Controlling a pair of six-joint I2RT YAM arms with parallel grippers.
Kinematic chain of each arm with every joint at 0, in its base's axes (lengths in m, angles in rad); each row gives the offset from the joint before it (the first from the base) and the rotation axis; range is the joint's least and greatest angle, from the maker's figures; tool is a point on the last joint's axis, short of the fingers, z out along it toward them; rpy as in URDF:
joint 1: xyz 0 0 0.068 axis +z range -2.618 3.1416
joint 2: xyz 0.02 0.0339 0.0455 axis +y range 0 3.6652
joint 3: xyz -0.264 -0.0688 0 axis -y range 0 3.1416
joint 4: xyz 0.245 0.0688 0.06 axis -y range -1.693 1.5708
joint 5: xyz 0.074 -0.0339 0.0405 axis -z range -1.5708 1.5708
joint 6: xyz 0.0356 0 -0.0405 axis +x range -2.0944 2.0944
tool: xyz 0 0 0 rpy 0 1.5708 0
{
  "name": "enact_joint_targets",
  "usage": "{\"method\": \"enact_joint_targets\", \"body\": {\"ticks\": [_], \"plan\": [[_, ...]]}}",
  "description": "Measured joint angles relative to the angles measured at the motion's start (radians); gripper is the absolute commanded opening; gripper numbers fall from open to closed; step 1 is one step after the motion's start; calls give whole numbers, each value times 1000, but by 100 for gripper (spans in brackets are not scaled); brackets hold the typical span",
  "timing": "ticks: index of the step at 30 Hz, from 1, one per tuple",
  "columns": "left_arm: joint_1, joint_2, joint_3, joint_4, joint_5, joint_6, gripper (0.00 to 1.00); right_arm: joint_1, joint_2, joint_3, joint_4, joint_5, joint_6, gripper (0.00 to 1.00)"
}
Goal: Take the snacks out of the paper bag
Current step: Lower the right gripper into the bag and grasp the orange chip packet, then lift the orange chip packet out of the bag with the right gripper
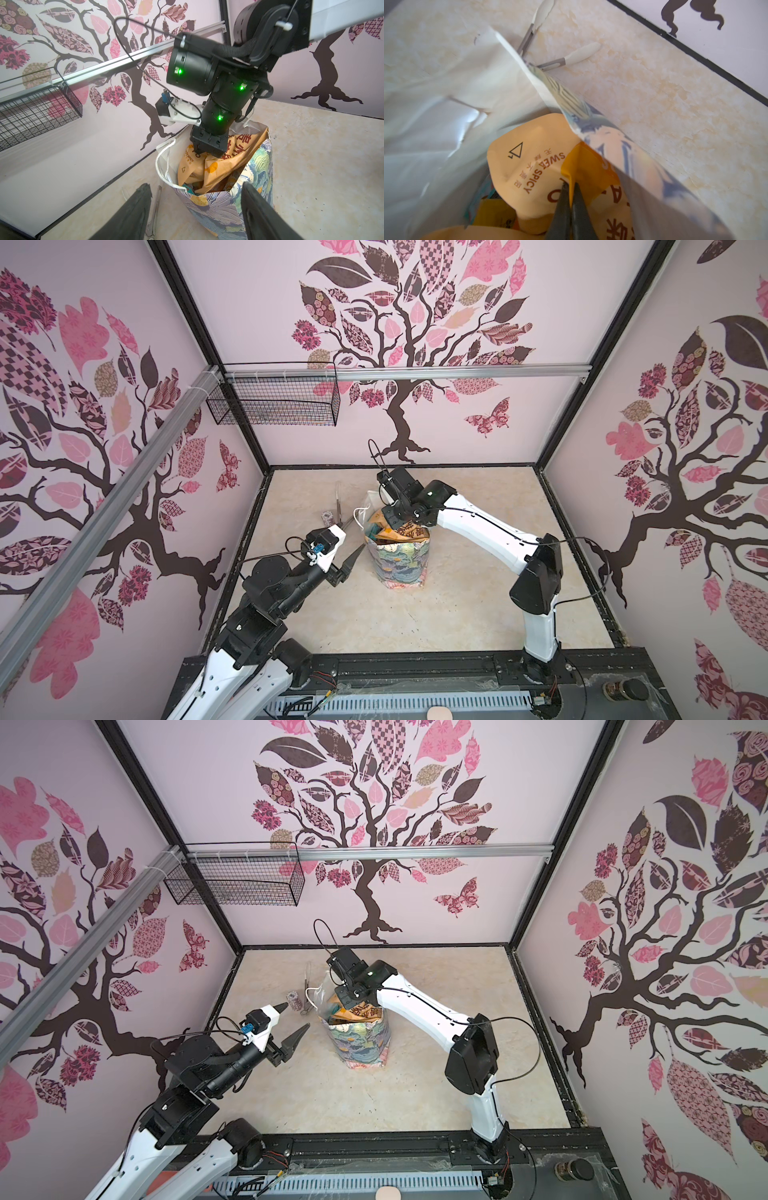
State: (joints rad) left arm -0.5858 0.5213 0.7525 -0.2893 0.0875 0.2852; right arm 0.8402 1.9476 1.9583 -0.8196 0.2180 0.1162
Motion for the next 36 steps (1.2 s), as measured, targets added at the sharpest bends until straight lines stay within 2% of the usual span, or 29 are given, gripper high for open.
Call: {"method": "enact_joint_targets", "body": {"ticks": [6,27,36], "plan": [[0,6,0,0,0,0,70,1,-76,-2,33,-5,8,0],[0,21,0,3,20,-19,70,3,-197,29,139,-37,58,0],[0,23,0,3,31,-23,70,3,-330,33,226,-21,68,0]]}}
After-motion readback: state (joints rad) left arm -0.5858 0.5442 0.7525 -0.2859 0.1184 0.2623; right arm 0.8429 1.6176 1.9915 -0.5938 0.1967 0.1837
